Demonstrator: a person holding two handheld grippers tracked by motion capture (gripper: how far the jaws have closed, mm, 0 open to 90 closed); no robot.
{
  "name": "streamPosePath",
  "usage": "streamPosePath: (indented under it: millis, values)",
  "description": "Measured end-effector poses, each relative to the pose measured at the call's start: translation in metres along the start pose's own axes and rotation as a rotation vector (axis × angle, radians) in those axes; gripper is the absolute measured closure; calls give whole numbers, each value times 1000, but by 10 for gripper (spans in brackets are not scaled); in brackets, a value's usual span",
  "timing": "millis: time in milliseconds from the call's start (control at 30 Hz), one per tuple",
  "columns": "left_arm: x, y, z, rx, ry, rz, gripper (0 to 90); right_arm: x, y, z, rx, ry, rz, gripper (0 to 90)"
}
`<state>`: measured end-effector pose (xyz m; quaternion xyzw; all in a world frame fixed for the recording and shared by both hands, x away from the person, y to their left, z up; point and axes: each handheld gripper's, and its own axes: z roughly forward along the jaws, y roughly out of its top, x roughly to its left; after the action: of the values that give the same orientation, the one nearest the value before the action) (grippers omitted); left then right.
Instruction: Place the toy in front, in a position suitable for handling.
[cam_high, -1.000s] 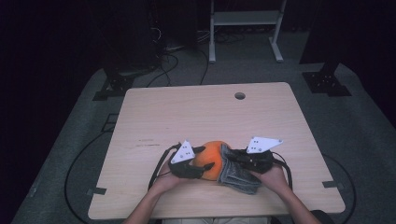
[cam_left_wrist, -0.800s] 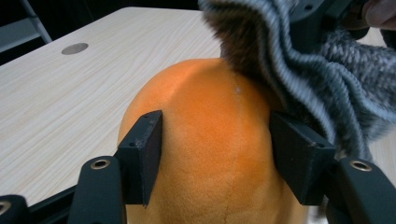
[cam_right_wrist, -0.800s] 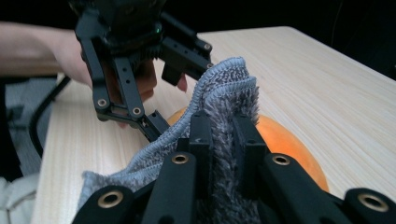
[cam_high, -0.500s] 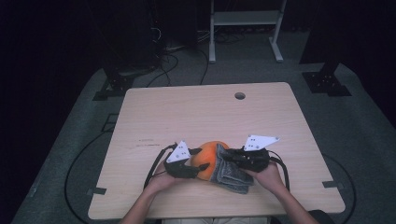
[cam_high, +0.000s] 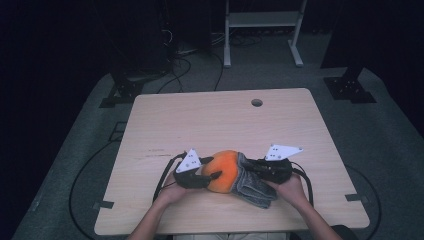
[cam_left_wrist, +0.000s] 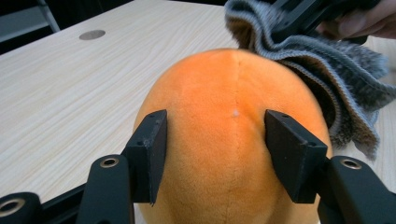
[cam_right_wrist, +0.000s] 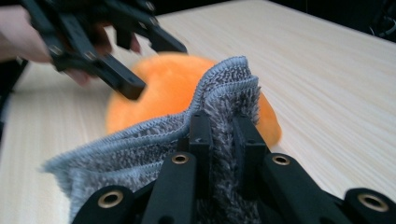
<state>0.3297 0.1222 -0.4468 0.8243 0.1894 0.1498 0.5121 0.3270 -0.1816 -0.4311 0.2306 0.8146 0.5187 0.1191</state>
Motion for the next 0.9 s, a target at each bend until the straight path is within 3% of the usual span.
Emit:
streamPosePath:
  millis: [133, 233, 367, 400, 533, 567, 600, 633, 667, 733, 900]
  values:
    - [4, -1, -2, 7, -6, -20, 415, 10, 7, 2, -47, 48, -18, 797]
    - [6, -2, -3, 8, -11, -26, 415, 10, 6, 6, -31, 47, -22, 798]
    - [7, -3, -3, 6, -15, -31, 414, 1, -1, 6, -4, 30, 11, 797]
    - [6, -1, -4, 3, -27, -28, 404, -1, -4, 4, 5, 31, 33, 797]
    - [7, 5, -4, -30, -39, -65, 261, 2, -3, 5, 3, 23, 17, 797]
    - [7, 5, -4, -30, -39, -65, 294, 2, -3, 5, 3, 23, 17, 797]
    - [5, 4, -4, -1, -28, -23, 323, -1, -4, 5, 2, 29, 33, 797]
    - [4, 3, -4, 4, -24, -14, 343, -2, -6, 5, 5, 35, 49, 797]
    - [4, 3, -4, 4, -24, -14, 354, -2, -6, 5, 5, 35, 49, 797]
    - [3, 2, -3, 4, -28, -12, 360, -5, -11, 2, 14, 60, 96, 796]
    - [2, 0, -1, -7, -36, -16, 369, -6, -18, -5, 63, 37, 96, 796]
